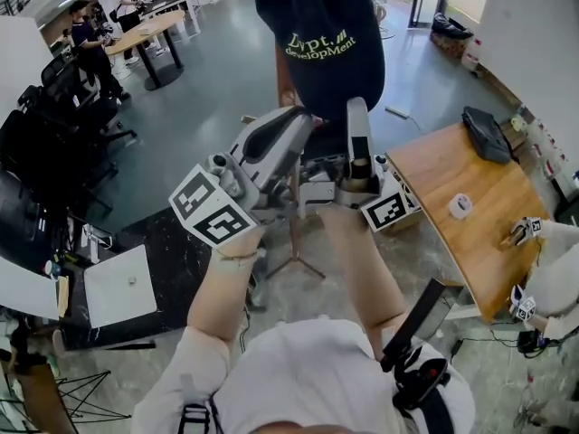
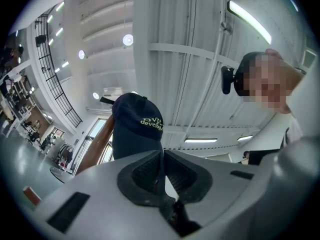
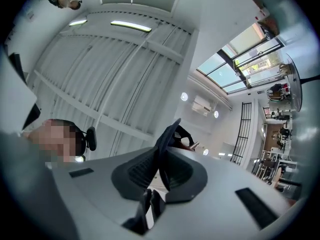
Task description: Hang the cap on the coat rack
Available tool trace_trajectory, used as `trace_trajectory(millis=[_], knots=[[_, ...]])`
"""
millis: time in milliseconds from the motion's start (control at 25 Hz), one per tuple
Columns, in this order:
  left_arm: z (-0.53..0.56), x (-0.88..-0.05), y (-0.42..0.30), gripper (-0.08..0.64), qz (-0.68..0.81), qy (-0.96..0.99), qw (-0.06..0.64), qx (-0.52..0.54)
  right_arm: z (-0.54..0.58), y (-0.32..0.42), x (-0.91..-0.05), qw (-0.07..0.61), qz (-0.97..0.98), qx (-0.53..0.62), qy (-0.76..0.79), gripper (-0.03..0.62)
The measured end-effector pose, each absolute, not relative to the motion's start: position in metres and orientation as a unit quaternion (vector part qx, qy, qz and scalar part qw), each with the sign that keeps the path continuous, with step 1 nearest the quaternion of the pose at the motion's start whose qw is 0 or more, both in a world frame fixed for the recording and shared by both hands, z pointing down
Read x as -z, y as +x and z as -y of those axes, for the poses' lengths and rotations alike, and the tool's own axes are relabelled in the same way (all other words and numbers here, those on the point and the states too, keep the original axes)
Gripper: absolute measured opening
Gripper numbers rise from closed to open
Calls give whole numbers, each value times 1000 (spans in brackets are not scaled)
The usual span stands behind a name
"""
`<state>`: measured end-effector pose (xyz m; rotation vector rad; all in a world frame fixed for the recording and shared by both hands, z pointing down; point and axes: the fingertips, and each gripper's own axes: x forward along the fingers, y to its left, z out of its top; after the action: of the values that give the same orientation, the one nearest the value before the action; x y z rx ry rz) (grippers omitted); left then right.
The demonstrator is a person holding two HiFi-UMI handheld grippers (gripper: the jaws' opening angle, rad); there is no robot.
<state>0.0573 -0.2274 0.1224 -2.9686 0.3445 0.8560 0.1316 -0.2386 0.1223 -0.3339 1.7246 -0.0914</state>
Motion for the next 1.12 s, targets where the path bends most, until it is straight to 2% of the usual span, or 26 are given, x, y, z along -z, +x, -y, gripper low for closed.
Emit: trace_trajectory(millis=[280, 720, 1120], knots=[[229, -152, 55, 31, -125, -954, -15, -274, 228, 122, -137, 609, -774, 25, -171, 43], [233, -181, 50, 31, -131, -954, -38, -268, 230, 117, -165, 605, -773, 37, -186, 43], [248, -233, 50, 31, -136, -953, -93, -253, 250, 120, -221, 603, -760, 80, -231, 43]])
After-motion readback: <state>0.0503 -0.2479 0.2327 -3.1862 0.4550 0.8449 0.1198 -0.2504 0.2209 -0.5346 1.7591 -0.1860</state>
